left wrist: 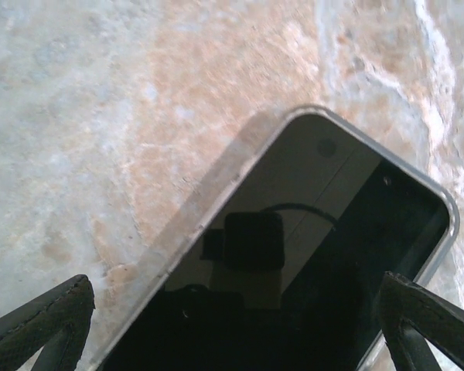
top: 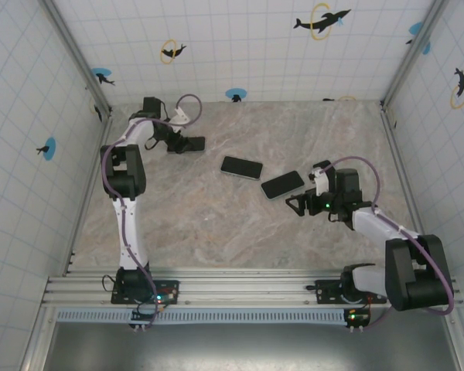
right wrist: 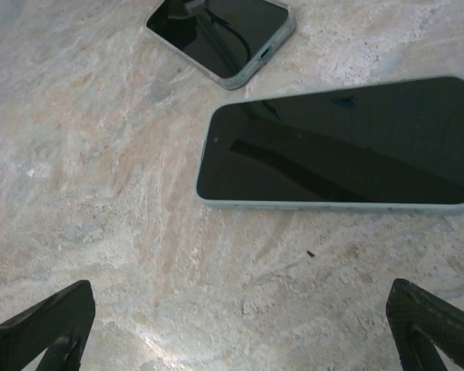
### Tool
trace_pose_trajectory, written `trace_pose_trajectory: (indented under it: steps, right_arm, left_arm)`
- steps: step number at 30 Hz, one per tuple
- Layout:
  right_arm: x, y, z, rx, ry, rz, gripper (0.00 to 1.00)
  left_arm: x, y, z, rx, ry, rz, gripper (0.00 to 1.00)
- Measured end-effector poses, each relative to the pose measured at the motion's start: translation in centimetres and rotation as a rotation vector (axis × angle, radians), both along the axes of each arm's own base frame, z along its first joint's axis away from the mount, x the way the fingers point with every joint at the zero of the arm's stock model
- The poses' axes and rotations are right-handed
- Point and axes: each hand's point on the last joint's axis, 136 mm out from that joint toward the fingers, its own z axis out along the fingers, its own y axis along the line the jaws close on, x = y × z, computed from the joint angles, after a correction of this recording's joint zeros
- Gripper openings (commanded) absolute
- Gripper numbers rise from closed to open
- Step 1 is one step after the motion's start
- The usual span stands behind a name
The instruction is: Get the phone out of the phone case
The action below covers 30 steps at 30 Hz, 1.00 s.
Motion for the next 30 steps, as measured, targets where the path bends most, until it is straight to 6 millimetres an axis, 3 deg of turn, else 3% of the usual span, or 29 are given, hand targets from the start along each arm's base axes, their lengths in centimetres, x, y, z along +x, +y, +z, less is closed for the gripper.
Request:
trace_pose_trajectory:
  steps: [5, 16, 30]
  right_arm:
    - [0.2, 0.2, 0.0, 0.008, -0.002, -0.004, 0.99]
    - [0.3, 0.2, -0.6, 0.012, 0.027, -0.015, 0.99]
    - [0.2, 0.2, -0.8, 0.006, 0.033, -0.009, 0.99]
  left_arm:
    - [2.3, 0.2, 1.5, -0.066, -0.013, 0.158, 0.92]
    - [5.9, 3.0, 2.6, -0.119, 0.021, 0.626, 0.79]
    - [6.0, 1.0, 0.6, -0.103, 0.068, 0.849, 0.72]
